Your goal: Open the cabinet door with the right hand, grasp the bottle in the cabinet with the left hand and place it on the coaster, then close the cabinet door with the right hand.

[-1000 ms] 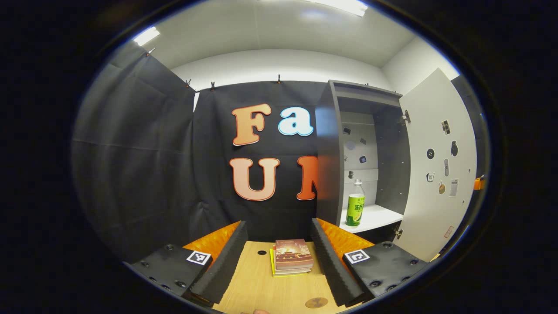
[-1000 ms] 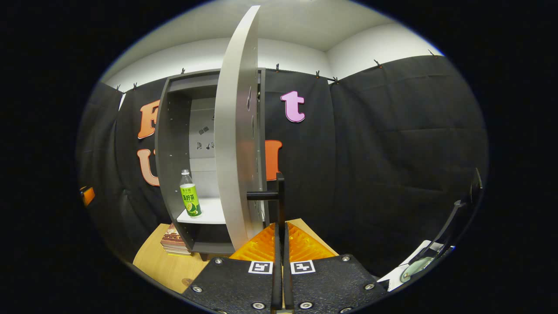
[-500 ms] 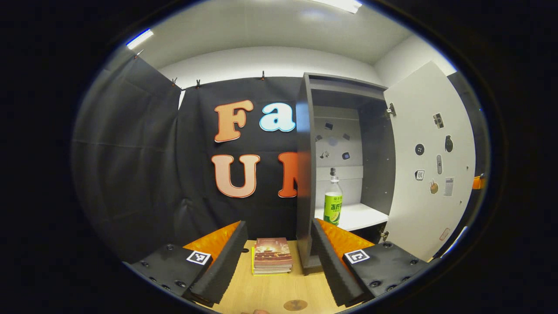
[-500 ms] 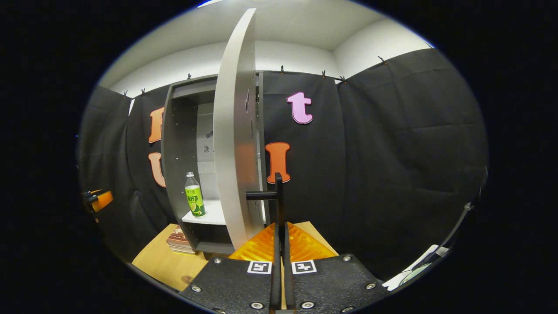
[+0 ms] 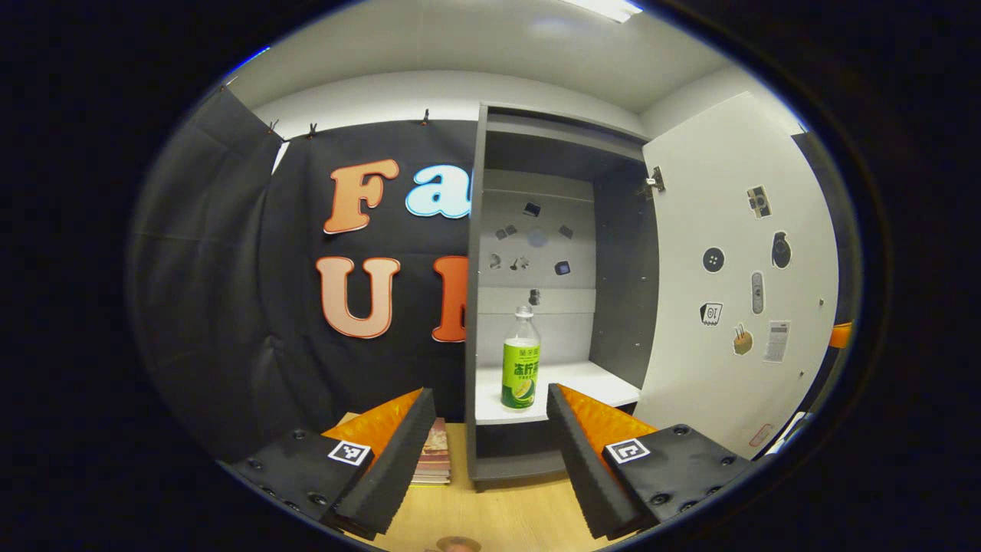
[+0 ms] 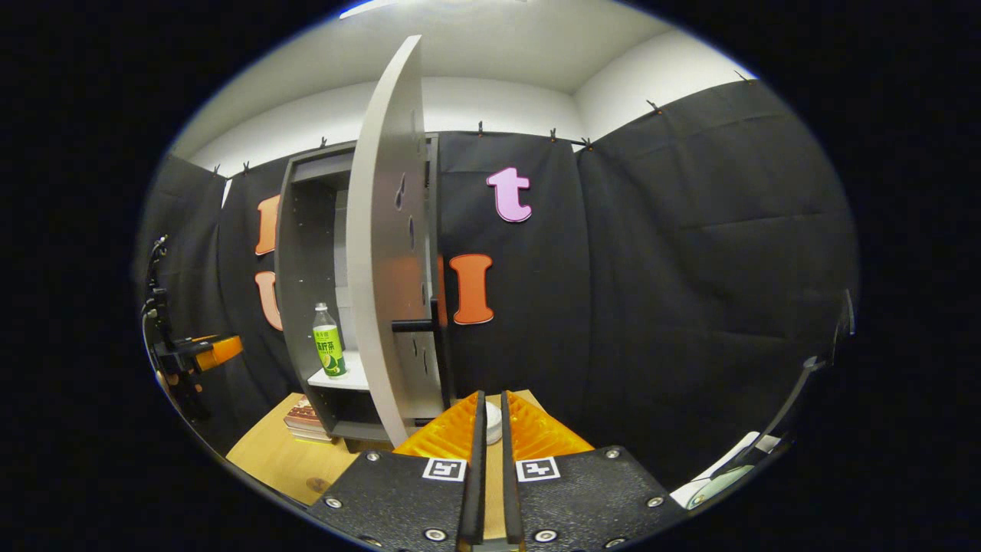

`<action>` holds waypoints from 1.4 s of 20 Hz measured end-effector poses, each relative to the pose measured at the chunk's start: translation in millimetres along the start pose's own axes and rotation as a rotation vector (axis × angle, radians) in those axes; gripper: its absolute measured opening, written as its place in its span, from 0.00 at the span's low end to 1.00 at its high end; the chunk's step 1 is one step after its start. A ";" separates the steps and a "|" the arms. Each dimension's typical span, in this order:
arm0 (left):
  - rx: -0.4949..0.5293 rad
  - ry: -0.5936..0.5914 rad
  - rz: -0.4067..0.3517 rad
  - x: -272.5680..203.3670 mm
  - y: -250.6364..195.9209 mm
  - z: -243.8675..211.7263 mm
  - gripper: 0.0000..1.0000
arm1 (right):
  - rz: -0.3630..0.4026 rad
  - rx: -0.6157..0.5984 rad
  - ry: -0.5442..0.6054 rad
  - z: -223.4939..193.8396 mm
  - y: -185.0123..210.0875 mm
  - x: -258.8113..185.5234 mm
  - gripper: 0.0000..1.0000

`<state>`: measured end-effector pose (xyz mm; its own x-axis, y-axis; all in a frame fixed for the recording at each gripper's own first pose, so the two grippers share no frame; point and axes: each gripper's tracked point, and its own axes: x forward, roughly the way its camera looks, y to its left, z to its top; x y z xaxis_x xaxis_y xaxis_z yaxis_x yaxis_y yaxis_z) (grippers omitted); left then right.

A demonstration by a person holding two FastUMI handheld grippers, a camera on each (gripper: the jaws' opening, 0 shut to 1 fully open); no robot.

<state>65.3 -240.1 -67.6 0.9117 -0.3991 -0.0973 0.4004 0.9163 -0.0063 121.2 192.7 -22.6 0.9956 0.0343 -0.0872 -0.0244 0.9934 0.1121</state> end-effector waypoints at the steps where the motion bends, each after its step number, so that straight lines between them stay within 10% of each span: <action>1: -0.008 0.004 -0.014 12.7 -10.4 -1.9 0.96 | -0.020 0.002 0.003 -0.7 -3.9 -1.3 0.10; 28: 0.057 0.083 0.040 256.1 -26.6 -40.3 0.96 | -0.216 0.055 0.059 -11.7 -41.9 -0.5 0.25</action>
<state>284.4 -365.3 -132.5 0.9172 -0.3563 -0.1784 0.3710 0.9269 0.0561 120.7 152.3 -38.8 0.9700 -0.1710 -0.1728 0.1957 0.9709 0.1378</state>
